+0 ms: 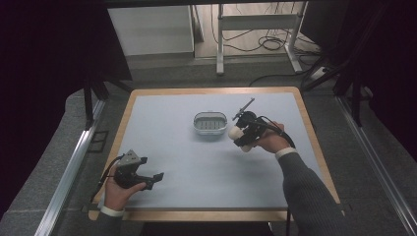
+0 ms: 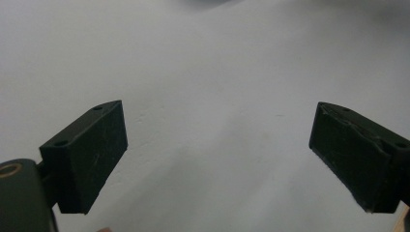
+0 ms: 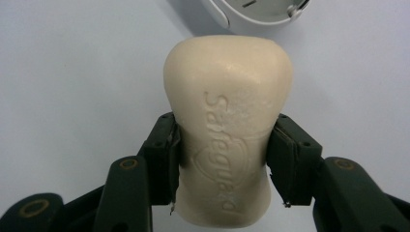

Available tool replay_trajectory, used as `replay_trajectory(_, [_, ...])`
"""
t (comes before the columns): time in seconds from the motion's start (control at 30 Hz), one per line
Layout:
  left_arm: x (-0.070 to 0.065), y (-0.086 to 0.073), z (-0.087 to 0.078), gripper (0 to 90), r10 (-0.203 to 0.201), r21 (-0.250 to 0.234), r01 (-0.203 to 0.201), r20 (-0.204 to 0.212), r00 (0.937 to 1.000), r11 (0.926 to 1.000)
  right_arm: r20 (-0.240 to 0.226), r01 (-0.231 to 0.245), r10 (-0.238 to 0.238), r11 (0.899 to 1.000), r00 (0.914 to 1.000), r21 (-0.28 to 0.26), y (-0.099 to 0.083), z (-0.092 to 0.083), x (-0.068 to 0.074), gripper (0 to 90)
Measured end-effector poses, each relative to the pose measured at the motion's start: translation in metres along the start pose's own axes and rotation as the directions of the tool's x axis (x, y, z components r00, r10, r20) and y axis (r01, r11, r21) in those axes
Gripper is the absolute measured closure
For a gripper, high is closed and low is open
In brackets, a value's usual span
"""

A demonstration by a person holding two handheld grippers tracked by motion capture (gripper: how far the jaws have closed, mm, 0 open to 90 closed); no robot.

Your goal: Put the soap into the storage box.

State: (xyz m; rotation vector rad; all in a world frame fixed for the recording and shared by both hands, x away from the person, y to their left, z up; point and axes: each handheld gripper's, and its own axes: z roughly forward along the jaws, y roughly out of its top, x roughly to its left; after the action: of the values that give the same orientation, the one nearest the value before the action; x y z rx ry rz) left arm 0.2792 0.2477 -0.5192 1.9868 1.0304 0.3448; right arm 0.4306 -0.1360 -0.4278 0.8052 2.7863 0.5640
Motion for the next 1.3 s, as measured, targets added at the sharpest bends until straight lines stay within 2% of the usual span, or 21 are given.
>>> replay_trajectory(0.57, [0.001, 0.0, 0.0, 6.9, 0.002, 0.002, -0.002, -0.001, 1.0, 1.0, 0.031, 0.024, -0.025, 1.0, 0.9992, 0.015, 0.025, 0.0, -0.013, 49.6])
replay_trajectory(0.87, [0.001, 0.0, 0.0, 6.9, 0.004, 0.004, -0.004, -0.002, 1.0, 1.0, 0.044, 0.056, -0.057, 0.998, 0.9974, 0.026, 0.039, 0.002, -0.018, 49.6])
replay_trajectory(1.3, [0.001, 0.0, -0.001, 6.9, 0.003, 0.0, -0.003, 0.0, 1.0, 1.0, 0.049, 0.063, -0.063, 0.998, 0.9968, 0.004, 0.057, 0.008, -0.031, 49.6])
